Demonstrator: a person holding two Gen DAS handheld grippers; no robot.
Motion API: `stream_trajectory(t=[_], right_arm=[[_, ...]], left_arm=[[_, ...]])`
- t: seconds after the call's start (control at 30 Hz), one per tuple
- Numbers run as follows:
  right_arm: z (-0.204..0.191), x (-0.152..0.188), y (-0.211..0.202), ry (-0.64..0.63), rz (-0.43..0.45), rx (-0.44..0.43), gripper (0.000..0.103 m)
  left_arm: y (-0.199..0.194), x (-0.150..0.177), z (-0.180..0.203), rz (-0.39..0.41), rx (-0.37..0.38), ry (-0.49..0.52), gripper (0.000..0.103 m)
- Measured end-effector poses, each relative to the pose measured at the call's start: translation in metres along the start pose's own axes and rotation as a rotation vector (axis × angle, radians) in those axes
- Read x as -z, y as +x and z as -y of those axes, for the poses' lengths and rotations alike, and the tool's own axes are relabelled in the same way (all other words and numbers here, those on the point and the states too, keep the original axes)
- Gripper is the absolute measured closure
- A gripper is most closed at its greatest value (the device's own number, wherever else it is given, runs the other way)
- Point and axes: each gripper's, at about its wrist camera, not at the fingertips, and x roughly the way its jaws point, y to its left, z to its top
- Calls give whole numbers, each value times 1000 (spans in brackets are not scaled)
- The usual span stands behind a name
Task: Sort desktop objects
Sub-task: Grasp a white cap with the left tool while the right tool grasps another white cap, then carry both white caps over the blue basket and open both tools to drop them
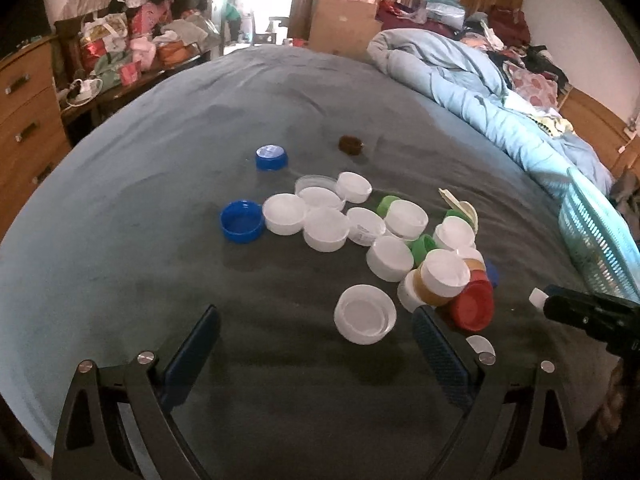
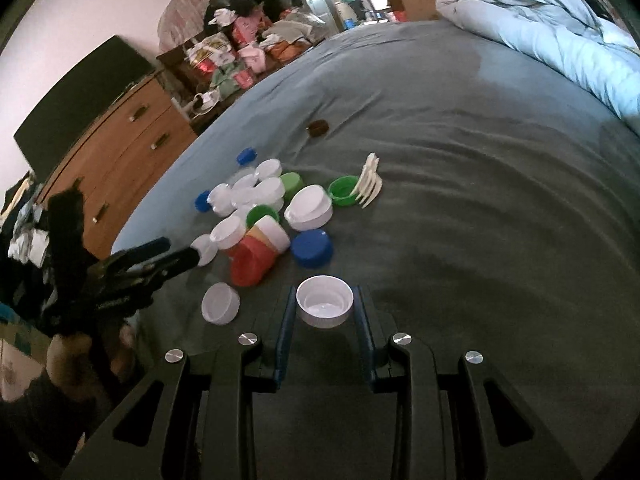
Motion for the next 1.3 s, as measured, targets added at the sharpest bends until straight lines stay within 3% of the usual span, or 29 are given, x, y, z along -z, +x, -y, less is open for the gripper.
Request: stream_trajectory(t=[0.03, 0.07, 0.17, 0.3, 0.33, 0.67, 0.8, 1.0, 1.3], right_arm=[[0, 0, 2, 1, -1, -2, 77], [1, 1, 3, 5, -2, -4, 77], [2, 2, 4, 4, -4, -5, 77], [-1, 4, 4, -16, -3, 5, 77], [-2, 4, 3, -21, -3, 7, 77], [-20, -1, -24, -134, 68, 102, 77], [-19, -7, -44, -143, 108, 143, 77], [4, -21, -95, -100, 210, 218, 77], [65, -32, -187, 35, 343, 361, 78]], left_arm=[[2, 0, 3, -6, 5, 21, 8], [6, 0, 6, -17, 14, 49, 20], [12, 0, 15, -27, 8, 105, 39], [13, 1, 15, -22, 4, 110, 55], [11, 0, 13, -22, 10, 100, 69], [-26, -9, 28, 22, -33, 71, 70], [-40, -25, 56, 46, -1, 99, 70], [-44, -45, 131, 54, 114, 180, 70], [-33, -81, 274, 33, 258, 331, 70]])
